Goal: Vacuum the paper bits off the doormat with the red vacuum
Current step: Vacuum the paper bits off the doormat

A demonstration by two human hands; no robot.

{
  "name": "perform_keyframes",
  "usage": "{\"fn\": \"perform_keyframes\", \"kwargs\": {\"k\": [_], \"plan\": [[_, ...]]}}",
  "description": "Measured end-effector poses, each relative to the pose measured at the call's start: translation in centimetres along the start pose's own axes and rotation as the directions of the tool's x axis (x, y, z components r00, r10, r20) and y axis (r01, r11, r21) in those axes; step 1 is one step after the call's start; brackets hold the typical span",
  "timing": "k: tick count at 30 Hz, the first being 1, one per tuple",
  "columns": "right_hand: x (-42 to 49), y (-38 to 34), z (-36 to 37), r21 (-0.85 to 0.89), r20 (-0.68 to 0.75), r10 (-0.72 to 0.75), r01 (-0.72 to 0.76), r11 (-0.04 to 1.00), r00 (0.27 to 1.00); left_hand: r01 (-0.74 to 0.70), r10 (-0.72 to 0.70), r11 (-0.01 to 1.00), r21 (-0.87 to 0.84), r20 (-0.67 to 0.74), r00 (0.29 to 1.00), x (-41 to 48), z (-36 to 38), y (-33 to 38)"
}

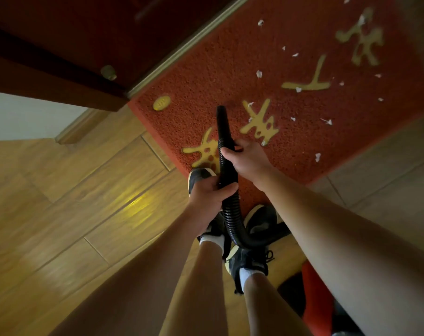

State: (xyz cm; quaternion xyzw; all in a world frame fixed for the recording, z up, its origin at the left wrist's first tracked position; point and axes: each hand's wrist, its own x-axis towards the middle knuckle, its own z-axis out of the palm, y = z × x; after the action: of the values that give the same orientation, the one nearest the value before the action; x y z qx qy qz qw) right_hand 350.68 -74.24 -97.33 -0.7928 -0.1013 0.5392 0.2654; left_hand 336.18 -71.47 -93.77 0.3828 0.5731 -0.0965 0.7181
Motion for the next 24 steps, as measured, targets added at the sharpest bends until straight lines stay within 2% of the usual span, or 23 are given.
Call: {"fn": "perform_keyframes", "kwargs": {"k": [15,24], "plan": [[-2.8,4.6,-2.7,0.117,-0.062,0.074,-0.067,0.991,0.995,0.049,-0.053,0.997,0.058,0.07,0.996,-1.1,3.6,-1.8],[-3.8,5.8,-3.4,0.156,-0.054,0.133,-0.123,0.98,0.99,0.063,-0.073,0.992,0.109,0.093,0.993,-2.0,4.8,-2.0]]}}
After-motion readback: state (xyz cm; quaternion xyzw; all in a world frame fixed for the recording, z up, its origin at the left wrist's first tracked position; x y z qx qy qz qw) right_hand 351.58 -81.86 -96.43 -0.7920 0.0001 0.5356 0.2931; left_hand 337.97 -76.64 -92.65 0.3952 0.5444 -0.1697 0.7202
